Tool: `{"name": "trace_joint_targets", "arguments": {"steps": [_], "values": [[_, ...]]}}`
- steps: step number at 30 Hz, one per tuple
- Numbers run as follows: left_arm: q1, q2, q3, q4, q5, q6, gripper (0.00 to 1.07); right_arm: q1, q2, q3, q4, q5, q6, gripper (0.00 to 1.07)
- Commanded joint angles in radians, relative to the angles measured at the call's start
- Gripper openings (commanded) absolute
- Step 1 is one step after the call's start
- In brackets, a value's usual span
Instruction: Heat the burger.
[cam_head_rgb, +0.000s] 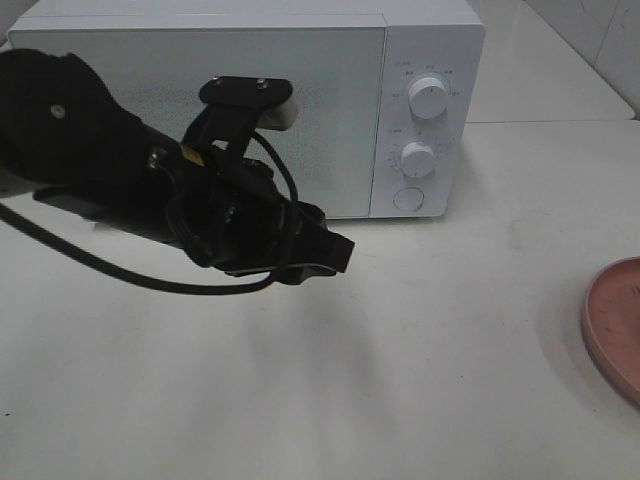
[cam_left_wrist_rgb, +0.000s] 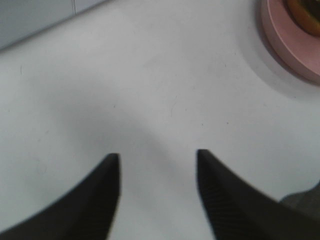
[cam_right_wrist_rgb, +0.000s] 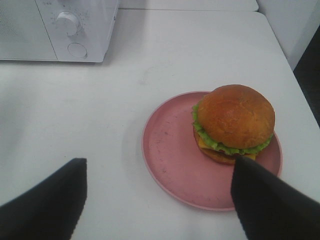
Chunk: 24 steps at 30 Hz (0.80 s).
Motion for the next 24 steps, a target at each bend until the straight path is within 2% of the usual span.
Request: {"name": "trace_joint_targets", "arguments": {"steps": [1,2,6,7,8,9,14,15,17,18,19,20,22,23,24], "values": [[0.06,-0.039,0.004,0.028,0.131,-0.05,1.02,-0.006,-0.026,0.004,0.002,-0.004,-0.005,0.76],[0.06,-0.039,0.004,0.028,0.131,-0.05,1.02,-0.006,-0.026,0.004,0.002,-0.004,-0.005,0.76],[0.159,-0.091,0.004,0.101,0.338,-0.05,1.0,-0.006,-0.026,0.004,0.002,-0.004,-0.005,0.76],[0.159,-0.091,0.004,0.101,0.338,-0.05,1.0,-0.006,-0.026,0.004,0.002,-0.004,-0.005,0.76],[0.205,-0.113,0.004,0.123,0.417,-0.05,1.0,-0.006,-0.026,0.004,0.002,-0.004,-0.005,0.76],[0.205,-0.113,0.004,0.123,0.417,-0.05,1.0,-0.006,-0.026,0.004,0.002,-0.004,-0.005,0.76],[0.335,-0.197,0.004,0.148,0.675,-0.05,1.0,-0.006,-0.026,0.004,0.002,-0.004,-0.005,0.76],[0.335,-0.197,0.004,0.148,0.675,-0.05,1.0,-0.006,-0.026,0.004,0.002,-0.004,-0.005,0.76],[0.422,-0.249,0.004,0.168,0.775,-0.05,1.0,-0.006,-0.026,0.004,0.002,-0.004,-0.005,0.76],[0.422,-0.249,0.004,0.168,0.775,-0.05,1.0,-0.006,-0.026,0.004,0.002,-0.004,-0.005,0.76],[0.483,-0.283,0.004,0.187,0.823,-0.05,1.0,-0.006,-0.026,0.004,0.002,-0.004,-0.005,0.76],[0.483,-0.283,0.004,0.187,0.823,-0.05,1.0,-0.006,-0.026,0.004,0.002,-0.004,-0.005,0.76],[0.583,-0.338,0.004,0.21,0.874,-0.05,1.0,-0.006,-0.026,0.004,0.002,-0.004,-0.005,0.76],[0.583,-0.338,0.004,0.21,0.874,-0.05,1.0,-0.006,-0.026,0.004,0.002,-0.004,-0.005,0.76],[0.657,-0.377,0.004,0.219,0.899,-0.056,1.0,-0.006,-0.026,0.004,0.002,-0.004,-0.005,0.76]]}}
